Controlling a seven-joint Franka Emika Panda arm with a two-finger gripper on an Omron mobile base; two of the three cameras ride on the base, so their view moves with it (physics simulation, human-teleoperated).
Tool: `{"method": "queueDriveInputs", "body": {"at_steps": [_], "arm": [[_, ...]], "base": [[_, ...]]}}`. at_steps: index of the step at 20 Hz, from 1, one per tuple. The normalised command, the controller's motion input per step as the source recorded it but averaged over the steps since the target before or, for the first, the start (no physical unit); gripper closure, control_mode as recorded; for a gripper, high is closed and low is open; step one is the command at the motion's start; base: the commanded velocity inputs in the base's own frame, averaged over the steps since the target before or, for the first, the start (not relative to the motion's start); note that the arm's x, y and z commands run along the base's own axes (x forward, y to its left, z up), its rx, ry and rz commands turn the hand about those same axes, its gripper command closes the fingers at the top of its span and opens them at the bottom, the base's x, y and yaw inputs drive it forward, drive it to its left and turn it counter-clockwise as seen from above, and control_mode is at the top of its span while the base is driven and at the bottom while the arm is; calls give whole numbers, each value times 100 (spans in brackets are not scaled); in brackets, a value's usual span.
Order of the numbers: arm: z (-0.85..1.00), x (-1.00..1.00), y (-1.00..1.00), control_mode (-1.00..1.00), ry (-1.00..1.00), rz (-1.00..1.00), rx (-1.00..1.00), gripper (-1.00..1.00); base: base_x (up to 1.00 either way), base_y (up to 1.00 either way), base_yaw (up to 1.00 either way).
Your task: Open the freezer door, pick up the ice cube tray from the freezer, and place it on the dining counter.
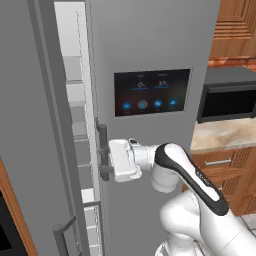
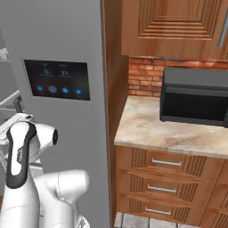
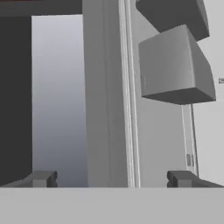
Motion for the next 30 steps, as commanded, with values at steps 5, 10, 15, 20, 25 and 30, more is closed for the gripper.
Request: {"method": "queueDriveInputs", "body": {"at_steps": [5,10,15,20,25,30], "arm": [[0,8,44,-100,0,8,0,-100],[0,9,54,-100,0,2,0,-100],[0,0,55,-100,0,1,0,-100],[0,0,49,-100,0,0,0,-100],[-2,-2,50,-100,0,6,0,-100],[0,-39,51,-100,0,17,0,-100]], "base": [[0,0,0],[0,0,0],[0,0,0],[0,0,0],[0,0,0],[0,0,0]]}}
